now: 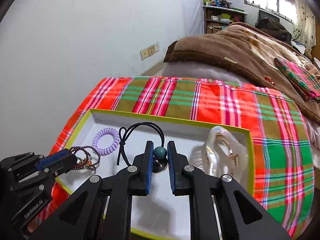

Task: Organize jewelry
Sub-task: 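Carry the bracelet with left tool while right tool carries the hair tie over the yellow box, then open left tool dropping the beaded bracelet while right tool releases the black hair tie in the box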

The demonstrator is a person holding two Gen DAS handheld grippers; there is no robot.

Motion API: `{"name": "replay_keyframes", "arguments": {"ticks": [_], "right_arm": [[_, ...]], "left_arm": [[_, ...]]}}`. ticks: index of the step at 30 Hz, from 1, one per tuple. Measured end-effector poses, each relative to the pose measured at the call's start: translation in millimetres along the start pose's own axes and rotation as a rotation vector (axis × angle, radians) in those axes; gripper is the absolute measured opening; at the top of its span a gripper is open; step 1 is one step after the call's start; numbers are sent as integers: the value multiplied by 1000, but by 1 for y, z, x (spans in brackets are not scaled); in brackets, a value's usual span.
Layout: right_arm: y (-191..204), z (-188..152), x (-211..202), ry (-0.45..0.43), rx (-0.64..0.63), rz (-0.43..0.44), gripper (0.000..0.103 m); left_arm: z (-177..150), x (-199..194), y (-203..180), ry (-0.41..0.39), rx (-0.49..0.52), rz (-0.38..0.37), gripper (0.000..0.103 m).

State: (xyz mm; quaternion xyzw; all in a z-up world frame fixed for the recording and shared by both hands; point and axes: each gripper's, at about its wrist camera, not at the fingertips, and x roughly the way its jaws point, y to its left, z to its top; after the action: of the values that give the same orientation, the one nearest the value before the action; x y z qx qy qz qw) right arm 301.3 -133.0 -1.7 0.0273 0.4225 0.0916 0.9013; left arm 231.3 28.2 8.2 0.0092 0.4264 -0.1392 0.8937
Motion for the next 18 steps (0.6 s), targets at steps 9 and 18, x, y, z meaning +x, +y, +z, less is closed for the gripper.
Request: {"name": "replay_keyframes", "arguments": {"ticks": [9,18], "right_arm": [[1,-1,24,49,-14,-31,14],[2,-2,40,87,-45,-60,14]], "left_arm": [[-6,12,9,31,-10,14,11],[-11,20,13,61,-19,22,11]]}}
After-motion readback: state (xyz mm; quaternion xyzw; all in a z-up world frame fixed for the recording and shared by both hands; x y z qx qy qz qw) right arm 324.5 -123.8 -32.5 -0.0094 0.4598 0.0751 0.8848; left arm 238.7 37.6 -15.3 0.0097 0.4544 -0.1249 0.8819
